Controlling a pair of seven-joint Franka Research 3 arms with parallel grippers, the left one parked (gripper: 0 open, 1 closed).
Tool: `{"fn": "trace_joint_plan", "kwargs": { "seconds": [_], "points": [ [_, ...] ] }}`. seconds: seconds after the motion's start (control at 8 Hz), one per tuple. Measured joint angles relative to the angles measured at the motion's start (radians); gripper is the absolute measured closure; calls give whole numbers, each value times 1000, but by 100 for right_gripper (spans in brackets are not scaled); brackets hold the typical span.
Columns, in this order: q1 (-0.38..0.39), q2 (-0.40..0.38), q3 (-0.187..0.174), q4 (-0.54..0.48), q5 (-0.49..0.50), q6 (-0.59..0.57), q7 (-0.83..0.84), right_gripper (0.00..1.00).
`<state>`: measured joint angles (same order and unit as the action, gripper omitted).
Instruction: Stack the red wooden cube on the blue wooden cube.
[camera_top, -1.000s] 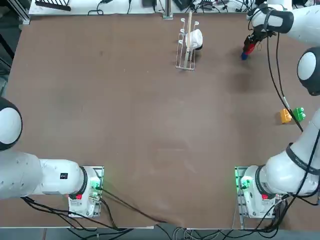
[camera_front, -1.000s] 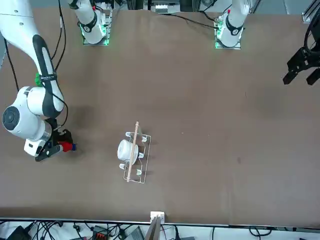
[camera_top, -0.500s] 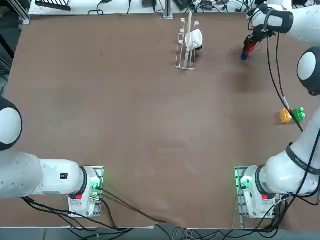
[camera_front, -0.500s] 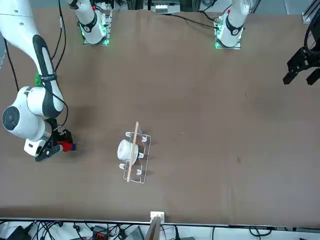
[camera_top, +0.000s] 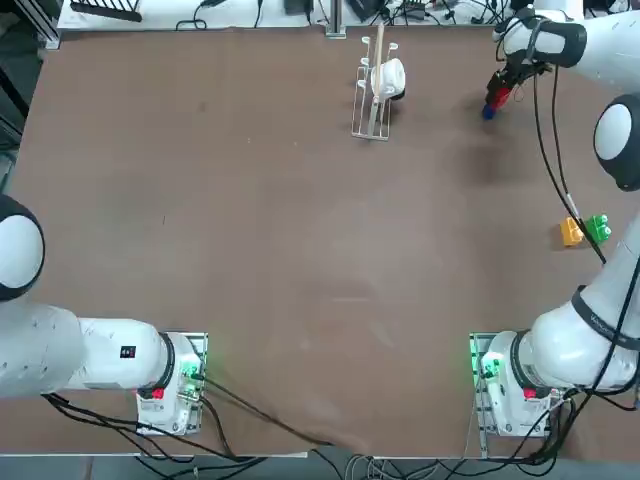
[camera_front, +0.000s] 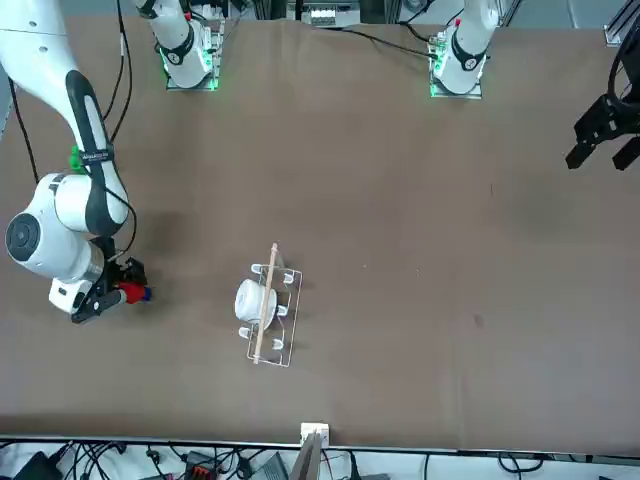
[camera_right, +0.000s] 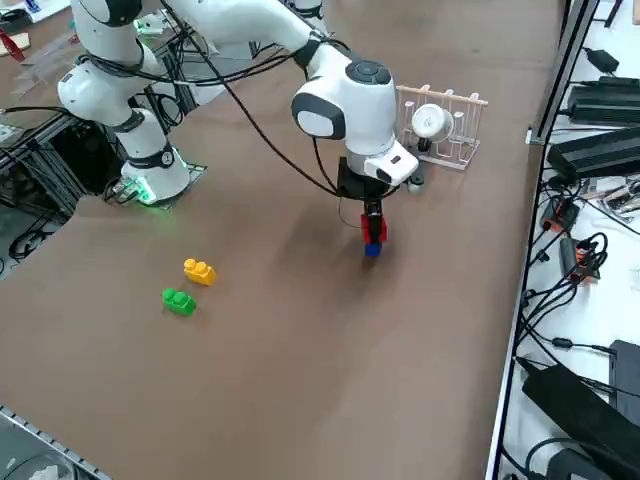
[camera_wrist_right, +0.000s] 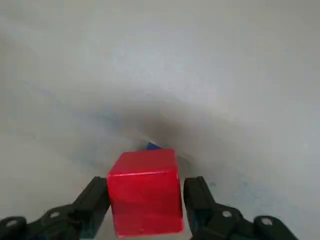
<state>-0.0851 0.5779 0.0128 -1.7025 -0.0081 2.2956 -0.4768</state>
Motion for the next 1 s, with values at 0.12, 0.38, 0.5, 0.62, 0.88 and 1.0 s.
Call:
{"fn": "trace_joint_plan", "kwargs": {
  "seconds": [0.12, 0.38, 0.5, 0.62, 0.88, 1.0],
  "points": [
    [0, 2, 0, 0, 0, 2, 0, 5],
    [0, 2, 0, 2, 0, 3, 0, 1],
    [0, 2, 0, 5, 0, 4, 0, 1],
    [0, 0, 0, 13, 0, 5, 0, 1],
    [5, -35, 1, 26, 0, -16, -2, 1],
    [11, -69, 3, 28, 0, -62, -2, 1]
  ]
}}
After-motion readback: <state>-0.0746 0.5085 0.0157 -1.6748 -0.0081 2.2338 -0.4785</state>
